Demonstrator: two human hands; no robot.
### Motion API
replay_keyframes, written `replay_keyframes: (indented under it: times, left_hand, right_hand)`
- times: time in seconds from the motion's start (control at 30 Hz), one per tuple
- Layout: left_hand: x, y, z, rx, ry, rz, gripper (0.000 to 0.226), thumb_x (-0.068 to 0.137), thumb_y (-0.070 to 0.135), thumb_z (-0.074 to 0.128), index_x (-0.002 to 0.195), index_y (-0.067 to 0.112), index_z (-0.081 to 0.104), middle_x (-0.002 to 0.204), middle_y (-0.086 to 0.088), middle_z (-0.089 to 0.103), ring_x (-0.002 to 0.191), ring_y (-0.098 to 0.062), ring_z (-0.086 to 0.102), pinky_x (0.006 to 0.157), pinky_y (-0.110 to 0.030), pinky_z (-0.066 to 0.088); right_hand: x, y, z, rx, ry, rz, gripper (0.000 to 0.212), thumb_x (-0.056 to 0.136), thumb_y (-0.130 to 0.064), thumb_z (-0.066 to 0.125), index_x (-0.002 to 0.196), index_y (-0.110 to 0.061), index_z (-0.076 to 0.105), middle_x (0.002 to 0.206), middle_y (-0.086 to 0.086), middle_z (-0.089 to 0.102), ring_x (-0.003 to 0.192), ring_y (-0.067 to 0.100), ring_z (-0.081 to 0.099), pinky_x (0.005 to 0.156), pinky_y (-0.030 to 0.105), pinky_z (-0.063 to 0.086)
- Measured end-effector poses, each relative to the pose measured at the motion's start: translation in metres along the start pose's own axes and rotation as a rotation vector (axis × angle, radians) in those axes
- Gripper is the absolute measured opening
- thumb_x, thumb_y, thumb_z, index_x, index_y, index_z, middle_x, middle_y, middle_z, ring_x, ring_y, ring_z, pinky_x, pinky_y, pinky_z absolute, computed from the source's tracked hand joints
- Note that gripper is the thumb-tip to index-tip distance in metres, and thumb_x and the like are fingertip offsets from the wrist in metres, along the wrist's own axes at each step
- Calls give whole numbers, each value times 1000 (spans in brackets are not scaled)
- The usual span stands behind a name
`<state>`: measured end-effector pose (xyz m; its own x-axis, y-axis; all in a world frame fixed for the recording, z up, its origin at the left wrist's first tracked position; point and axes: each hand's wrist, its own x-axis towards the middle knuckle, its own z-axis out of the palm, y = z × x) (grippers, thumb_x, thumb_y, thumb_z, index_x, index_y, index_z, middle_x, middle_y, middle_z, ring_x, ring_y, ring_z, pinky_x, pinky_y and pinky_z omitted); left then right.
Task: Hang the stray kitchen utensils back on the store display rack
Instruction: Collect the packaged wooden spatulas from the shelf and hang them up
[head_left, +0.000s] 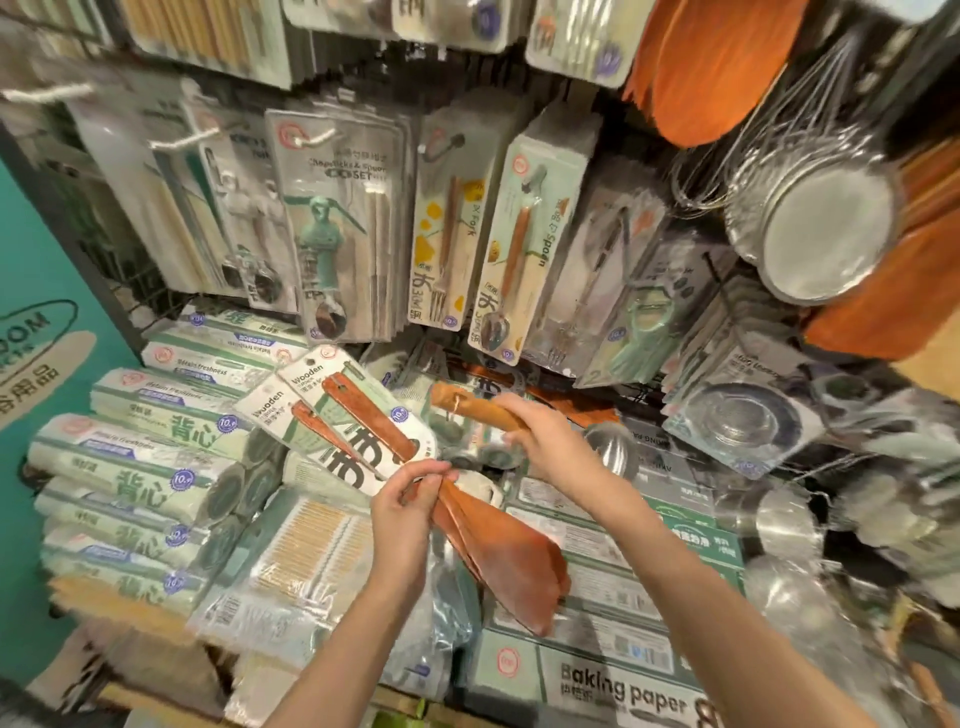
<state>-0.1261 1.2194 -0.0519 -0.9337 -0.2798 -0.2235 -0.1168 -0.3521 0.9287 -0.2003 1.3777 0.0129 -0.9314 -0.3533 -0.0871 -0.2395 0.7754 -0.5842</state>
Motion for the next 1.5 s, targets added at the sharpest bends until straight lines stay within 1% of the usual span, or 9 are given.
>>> replay_keyframes:
  times: [0.1,0.33,0.5,0.67,0.83,1.0,1.23,1.33,1.5]
  left_hand:
    - [-19,8,9,-57,-17,-6,18,90,-3,52,89,6,67,94,-17,70,96,-34,65,87,-46,50]
    - [-85,18,49,-193,-18,-108,17,91,-7,47,92,-1,62,95,-19,64,78,-26,60,70,-33,51]
    - [-129,23,102,-190,40,31,24,90,-11,45,82,5,61,85,-18,63,74,-26,56,70,-36,43]
    - [-167,26,146,-122,36,160,23,89,-10,47,83,7,61,74,-10,61,65,-21,55,59,-32,43]
    - [-196,59,193,-27,-19,343,37,84,-11,53,67,20,63,70,-4,60,70,-18,51,65,-35,39]
    - [-217,120,244,56,-198,544,36,87,-4,54,70,25,67,73,6,68,71,-14,60,66,-25,47]
    - [-247,172,308,77,-471,685,25,87,-7,56,84,13,71,85,-2,72,87,-20,68,82,-26,51]
    - [-262,177,333,146,-528,770,29,83,-10,58,80,15,72,83,4,72,81,2,65,75,-6,45]
    - [-277,176,372,170,-564,802,37,81,-14,57,73,20,71,75,10,73,75,5,65,73,-4,44]
  right_hand:
    - [-18,-23,-26,0,102,-78,42,87,0,55,121,-25,54,113,-2,61,103,17,56,83,37,44]
    - [-79,-37,-79,184,117,-89,40,87,-7,61,122,-24,54,99,-6,60,89,11,56,76,26,40]
    - [-114,-16,-110,277,144,-144,42,84,-6,65,117,-29,54,100,-8,59,83,-8,50,70,-2,37]
    - [-166,-10,-145,267,172,-194,43,80,0,65,119,-16,57,95,-2,63,87,13,57,80,28,42]
    - [-222,-12,-216,174,299,-267,52,84,-6,64,131,-16,46,117,12,63,107,25,59,91,30,43]
    - [-263,-29,-280,214,573,-379,91,80,-4,63,131,-62,16,115,-5,63,102,23,64,90,43,50]
    - [-309,-20,-345,246,842,-337,89,90,-6,56,138,-62,6,134,9,54,108,29,61,94,42,50]
    - [-325,-5,-364,283,920,-288,89,91,-6,57,137,-64,7,104,24,63,84,37,62,82,55,51]
    - [-343,28,-395,287,989,-271,89,91,-3,55,137,-64,9,98,10,67,66,12,61,68,44,52]
